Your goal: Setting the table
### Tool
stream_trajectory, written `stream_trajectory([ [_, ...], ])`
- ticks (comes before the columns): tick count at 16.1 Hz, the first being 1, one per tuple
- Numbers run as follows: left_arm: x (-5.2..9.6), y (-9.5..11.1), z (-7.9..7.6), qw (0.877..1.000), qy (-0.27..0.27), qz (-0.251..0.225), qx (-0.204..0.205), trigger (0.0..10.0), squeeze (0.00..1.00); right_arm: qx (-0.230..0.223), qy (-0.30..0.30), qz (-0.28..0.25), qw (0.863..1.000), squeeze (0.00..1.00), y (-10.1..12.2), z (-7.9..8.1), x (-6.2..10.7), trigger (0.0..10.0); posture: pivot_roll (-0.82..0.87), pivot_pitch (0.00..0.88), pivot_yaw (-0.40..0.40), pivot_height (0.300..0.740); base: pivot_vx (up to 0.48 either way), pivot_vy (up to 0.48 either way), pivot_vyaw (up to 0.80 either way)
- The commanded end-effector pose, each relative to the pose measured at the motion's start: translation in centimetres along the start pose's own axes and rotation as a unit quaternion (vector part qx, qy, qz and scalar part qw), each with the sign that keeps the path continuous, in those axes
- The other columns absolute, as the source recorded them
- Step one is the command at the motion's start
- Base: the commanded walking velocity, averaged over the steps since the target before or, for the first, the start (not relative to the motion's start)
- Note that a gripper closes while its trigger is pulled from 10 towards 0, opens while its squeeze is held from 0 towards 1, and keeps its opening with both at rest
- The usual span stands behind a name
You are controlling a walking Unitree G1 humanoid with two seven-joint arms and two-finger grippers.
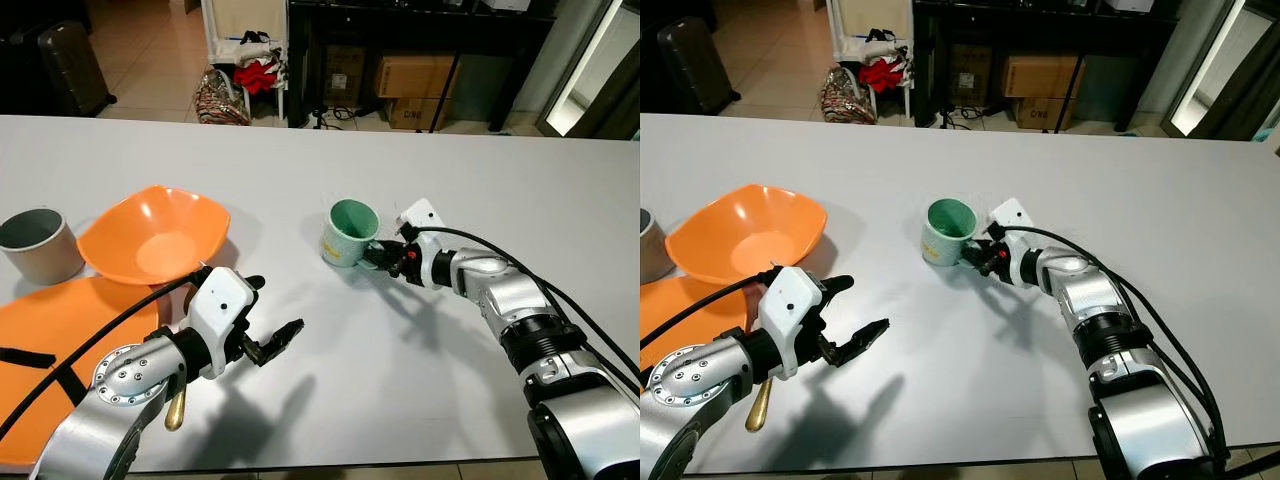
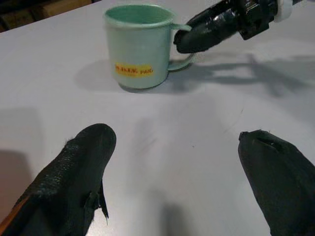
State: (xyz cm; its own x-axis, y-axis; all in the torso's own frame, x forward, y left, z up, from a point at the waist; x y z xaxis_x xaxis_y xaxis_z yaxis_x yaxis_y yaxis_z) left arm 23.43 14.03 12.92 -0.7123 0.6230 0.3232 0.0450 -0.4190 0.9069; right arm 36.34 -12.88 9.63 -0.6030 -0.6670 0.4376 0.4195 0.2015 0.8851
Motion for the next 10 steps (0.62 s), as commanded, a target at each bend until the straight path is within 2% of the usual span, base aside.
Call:
stream_trajectory([
  [1,-0.3,0.5,-0.1,1.0,-0.005,-0.009,0.0,10.0,0.0,0.012,0.004,-0.004,1.0,1.0,0.6,-0.1,0.1,10.0,0.07,0.0,-0.041,0.74,0.0,0.0,0.0],
  [5,-0.5,0.6,0.1,1.0,-0.003,-0.011,0.0,10.0,0.0,0.027,0.018,-0.041,0.999,1.0,2.5,-0.5,1.7,10.0,0.06,0.0,-0.036,0.74,0.0,0.0,0.0],
  [7,-0.5,0.7,0.1,1.0,-0.001,-0.013,0.0,10.0,0.0,0.042,0.047,-0.045,0.997,1.0,2.6,-0.1,3.4,10.0,0.07,0.0,-0.042,0.74,0.0,0.0,0.0],
  [9,-0.3,0.9,0.3,1.0,0.015,-0.024,0.011,10.0,0.0,0.056,0.074,-0.057,0.994,1.0,2.1,1.0,6.5,10.0,0.07,0.0,-0.051,0.74,0.0,0.0,0.0],
  [10,-0.2,1.0,0.3,0.999,0.028,-0.031,0.014,10.0,0.0,0.048,0.077,-0.08,0.993,1.0,1.9,2.0,8.4,10.0,0.07,0.0,-0.057,0.74,0.0,0.0,0.0],
])
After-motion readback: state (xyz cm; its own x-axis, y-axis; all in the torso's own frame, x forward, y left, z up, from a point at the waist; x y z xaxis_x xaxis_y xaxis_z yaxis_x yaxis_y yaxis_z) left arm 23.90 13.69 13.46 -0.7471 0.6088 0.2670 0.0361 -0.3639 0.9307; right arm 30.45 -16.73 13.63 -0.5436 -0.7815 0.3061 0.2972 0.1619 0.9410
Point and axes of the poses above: a point about 5 cm out from each wrist's last joint towards the gripper, its own x axis pointing back from the gripper into the wrist, its own y axis along the axis of the wrist's last joint, z = x × y, the point moved 2 cm from there along -x, pointing out of the wrist towards the gripper, and after that the axes turned 8 degrees about -x, right-handed, at the moved point
